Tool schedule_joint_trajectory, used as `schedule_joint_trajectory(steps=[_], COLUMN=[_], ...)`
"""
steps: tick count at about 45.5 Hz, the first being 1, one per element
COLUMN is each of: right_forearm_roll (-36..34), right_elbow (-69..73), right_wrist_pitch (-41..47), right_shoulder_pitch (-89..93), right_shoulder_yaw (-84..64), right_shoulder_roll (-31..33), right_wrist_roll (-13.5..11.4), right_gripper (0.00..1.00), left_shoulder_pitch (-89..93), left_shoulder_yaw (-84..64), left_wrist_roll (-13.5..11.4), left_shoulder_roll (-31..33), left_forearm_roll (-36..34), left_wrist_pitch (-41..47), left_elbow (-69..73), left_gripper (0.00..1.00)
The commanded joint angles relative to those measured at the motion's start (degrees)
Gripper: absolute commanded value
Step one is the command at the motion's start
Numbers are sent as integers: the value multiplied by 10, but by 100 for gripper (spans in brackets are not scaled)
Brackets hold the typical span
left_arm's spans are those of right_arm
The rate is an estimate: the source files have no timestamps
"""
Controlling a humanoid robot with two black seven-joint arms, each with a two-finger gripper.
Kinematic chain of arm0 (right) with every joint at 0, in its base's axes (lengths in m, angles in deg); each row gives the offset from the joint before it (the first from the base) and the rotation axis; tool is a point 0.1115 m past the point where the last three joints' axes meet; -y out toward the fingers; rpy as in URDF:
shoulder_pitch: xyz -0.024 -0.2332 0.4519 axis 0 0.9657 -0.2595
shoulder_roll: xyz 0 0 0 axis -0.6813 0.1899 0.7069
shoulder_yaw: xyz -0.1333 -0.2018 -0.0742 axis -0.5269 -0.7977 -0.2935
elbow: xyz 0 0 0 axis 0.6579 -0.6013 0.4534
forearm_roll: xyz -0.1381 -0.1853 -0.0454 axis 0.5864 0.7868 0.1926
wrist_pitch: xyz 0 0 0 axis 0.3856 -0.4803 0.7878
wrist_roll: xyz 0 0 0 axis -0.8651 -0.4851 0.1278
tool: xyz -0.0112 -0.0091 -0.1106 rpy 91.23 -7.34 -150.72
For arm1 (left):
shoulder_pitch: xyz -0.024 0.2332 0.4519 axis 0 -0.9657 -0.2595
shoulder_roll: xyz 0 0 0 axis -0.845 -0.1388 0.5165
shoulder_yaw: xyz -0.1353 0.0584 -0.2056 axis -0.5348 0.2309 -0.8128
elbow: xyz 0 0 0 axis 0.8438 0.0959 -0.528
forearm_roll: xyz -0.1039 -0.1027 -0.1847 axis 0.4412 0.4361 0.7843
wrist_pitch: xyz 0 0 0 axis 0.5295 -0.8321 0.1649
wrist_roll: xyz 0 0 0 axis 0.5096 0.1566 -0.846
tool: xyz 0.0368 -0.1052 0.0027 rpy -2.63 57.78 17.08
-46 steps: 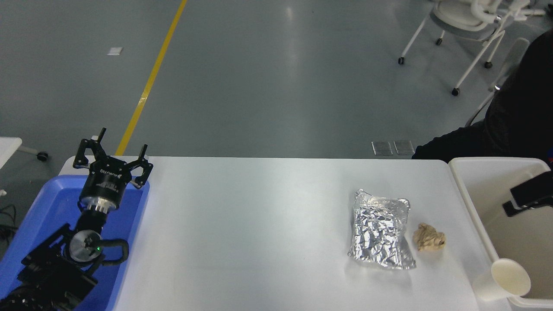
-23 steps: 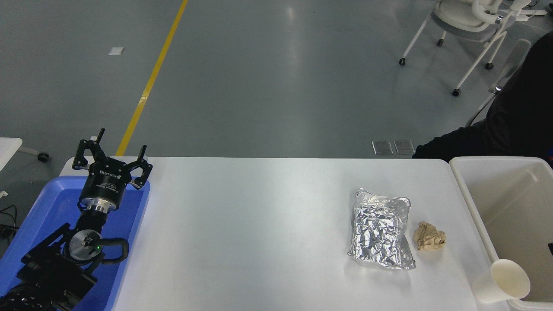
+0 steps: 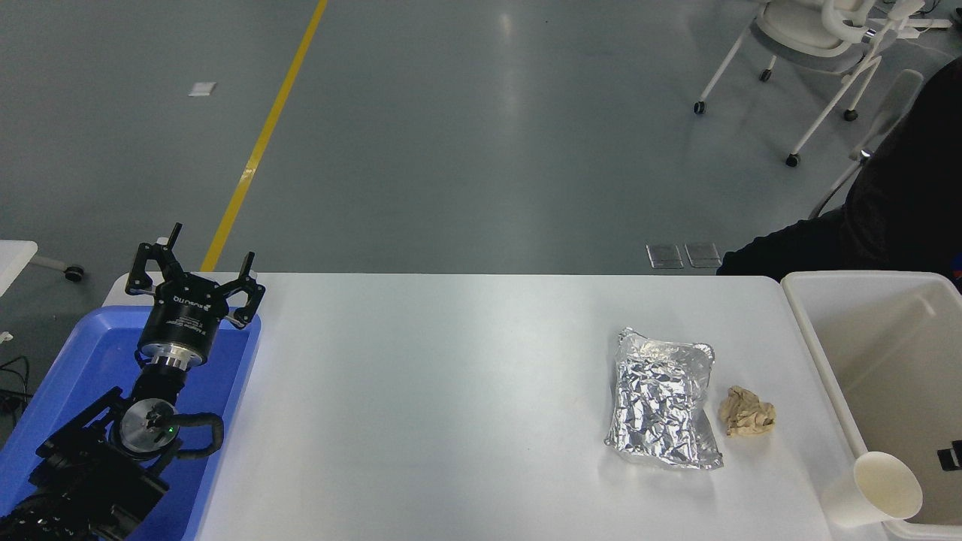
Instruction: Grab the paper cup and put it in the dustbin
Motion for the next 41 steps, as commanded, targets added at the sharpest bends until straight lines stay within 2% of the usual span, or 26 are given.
schedule_joint_trajectory(steps=[1, 30, 36, 38, 41], right_forearm_roll=[-2, 9, 9, 9, 9], right_elbow=[-32, -91, -107, -108, -108], right_wrist_pitch=[-8, -9, -11, -11, -10], right_shoulder_pitch=[124, 180, 190, 191, 193], right_shoulder_yaw=[109, 130, 132, 132, 133], right_shoulder_roll=[-42, -80, -95, -97, -98], right_wrist_roll=[-1, 0, 0, 1, 3], right_gripper=[100, 100, 84, 68, 53], left_shoulder_pitch=[0, 0, 0, 0, 0], left_shoulder_yaw=[0, 0, 0, 0, 0], left_wrist_roll=[0, 0, 0, 0, 0], left_shoulder_roll=[0, 0, 0, 0, 0], left_forearm_roll=[0, 0, 0, 0, 0], left_wrist_pitch=[0, 0, 0, -1, 0], left_elbow=[-1, -1, -1, 0, -1], left_gripper=[100, 100, 100, 100, 100])
